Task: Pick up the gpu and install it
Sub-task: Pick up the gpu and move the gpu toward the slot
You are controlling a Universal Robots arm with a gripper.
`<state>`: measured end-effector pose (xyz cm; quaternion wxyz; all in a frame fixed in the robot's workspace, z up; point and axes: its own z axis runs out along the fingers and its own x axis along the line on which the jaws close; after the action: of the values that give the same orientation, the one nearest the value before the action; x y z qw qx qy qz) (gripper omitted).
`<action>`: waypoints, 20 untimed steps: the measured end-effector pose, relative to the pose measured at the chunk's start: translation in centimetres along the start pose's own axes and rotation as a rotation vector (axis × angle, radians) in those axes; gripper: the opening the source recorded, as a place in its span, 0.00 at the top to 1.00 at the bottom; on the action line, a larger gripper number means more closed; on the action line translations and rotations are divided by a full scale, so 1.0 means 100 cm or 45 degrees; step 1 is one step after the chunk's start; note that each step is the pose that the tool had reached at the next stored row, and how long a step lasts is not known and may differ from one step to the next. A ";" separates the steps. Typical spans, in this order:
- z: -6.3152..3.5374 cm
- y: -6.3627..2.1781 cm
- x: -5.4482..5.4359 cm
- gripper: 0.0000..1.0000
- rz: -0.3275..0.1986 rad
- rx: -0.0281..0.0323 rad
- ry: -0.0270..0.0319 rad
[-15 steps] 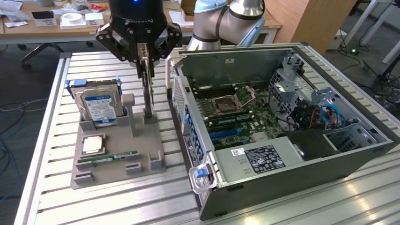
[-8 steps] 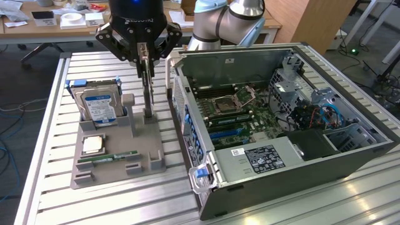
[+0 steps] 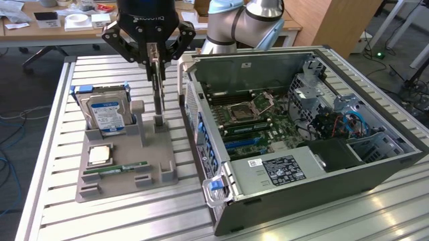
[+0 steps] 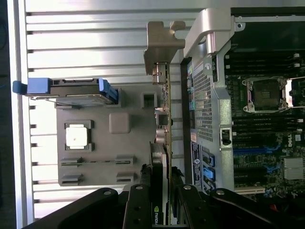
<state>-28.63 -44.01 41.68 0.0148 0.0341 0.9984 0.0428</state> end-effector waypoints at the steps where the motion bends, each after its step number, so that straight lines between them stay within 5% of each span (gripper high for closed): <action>1: -0.0001 0.0000 0.000 0.73 0.000 -0.0001 -0.0002; 20: -0.0057 0.0005 0.000 0.73 0.000 0.0000 -0.0001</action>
<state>-28.63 -44.01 42.26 0.0149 0.0341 0.9984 0.0428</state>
